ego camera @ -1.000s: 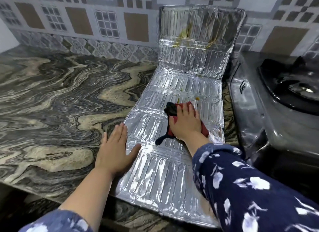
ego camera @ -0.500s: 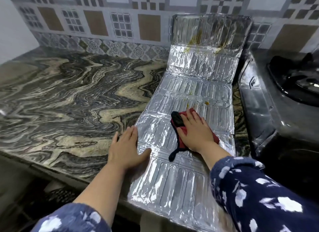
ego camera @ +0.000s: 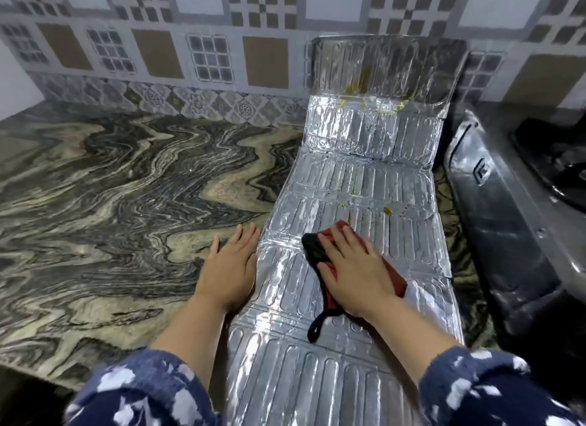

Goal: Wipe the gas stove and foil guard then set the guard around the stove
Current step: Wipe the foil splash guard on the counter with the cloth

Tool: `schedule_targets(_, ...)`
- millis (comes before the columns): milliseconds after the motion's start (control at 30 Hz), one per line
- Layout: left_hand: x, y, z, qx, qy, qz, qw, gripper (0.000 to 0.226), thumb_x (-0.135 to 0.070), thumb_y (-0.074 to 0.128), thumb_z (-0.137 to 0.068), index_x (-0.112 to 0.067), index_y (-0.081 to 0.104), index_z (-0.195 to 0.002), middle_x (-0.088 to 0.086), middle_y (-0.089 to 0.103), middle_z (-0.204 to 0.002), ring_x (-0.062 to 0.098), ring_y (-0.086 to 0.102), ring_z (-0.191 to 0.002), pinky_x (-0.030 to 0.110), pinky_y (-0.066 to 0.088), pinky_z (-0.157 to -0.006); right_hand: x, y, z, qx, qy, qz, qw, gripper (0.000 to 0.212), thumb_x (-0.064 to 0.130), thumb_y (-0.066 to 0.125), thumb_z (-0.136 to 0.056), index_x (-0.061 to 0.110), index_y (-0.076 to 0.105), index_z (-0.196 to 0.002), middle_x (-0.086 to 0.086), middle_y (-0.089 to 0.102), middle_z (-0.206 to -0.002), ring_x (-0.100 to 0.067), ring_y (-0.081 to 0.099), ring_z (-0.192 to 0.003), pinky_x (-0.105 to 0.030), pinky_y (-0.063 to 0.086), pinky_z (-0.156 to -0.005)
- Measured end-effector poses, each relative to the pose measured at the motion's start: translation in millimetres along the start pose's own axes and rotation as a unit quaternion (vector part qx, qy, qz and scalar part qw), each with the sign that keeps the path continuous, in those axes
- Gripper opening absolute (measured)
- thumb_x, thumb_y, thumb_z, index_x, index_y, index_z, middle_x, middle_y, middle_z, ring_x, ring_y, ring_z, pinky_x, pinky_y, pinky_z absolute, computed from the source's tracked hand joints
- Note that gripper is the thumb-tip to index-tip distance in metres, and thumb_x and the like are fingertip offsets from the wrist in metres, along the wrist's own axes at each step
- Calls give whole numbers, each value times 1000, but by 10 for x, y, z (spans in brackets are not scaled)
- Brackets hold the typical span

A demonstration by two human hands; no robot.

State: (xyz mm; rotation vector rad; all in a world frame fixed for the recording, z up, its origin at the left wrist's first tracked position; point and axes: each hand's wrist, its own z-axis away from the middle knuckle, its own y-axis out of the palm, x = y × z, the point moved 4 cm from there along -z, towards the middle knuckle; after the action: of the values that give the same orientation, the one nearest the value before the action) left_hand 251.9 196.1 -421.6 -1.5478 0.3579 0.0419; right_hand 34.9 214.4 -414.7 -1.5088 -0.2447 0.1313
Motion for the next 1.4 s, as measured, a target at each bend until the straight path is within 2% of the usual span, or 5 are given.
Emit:
schedule_targets(367, 63, 27, -30, -26, 4, 16, 1000, 60, -34, 13, -91, -26, 16, -151, -16, 10, -155, -2, 1, -141, 35, -4, -119, -332, -91, -898, -1, 16, -34, 999, 53, 46, 19, -100, 33, 13, -151, 4, 6, -162, -18, 1, -149, -49, 3, -120)
schedule_targets(500, 75, 32, -44, -20, -1, -1, 1000, 62, -35, 10, -89, -25, 15, -151, -16, 10, -156, -1, 2, -143, 34, -4, -118, -853, -59, -610, -4, 112, 0, 994, 55, 48, 17, -100, 32, 12, -151, 4, 4, -162, -18, 1, -149, -45, 7, -120)
schedule_targets(1033, -48, -59, 157, 19, -21, 7, 1000, 56, -21, 31, -98, -20, 14, -151, -7, 9, -159, 9, 4, -147, 39, 2, -120, -474, -56, 235, -7, 84, -34, 996, 53, 46, 21, -100, 33, 12, -151, 4, 3, -162, -17, 3, -149, -39, 0, -119)
schedule_targets(1267, -175, 63, -312, 12, -37, -17, 999, 60, -45, 16, -99, -18, 7, -152, -3, 4, -160, 10, 0, -147, 44, -2, -119, -749, -126, 40, 21, 98, -90, 991, 58, 45, 32, -100, 22, 19, -151, 1, -1, -162, -14, 3, -149, -41, 2, -121)
schedule_targets(1400, -125, 142, -368, -3, -14, -44, 999, 70, -53, 1, -89, -22, 5, -152, -10, 1, -159, 6, -4, -146, 44, -6, -118, -1194, -134, -476, 19, 220, -43, 974, 61, 49, 23, -99, 22, 9, -153, -5, -4, -162, -21, -5, -149, -48, -2, -120)
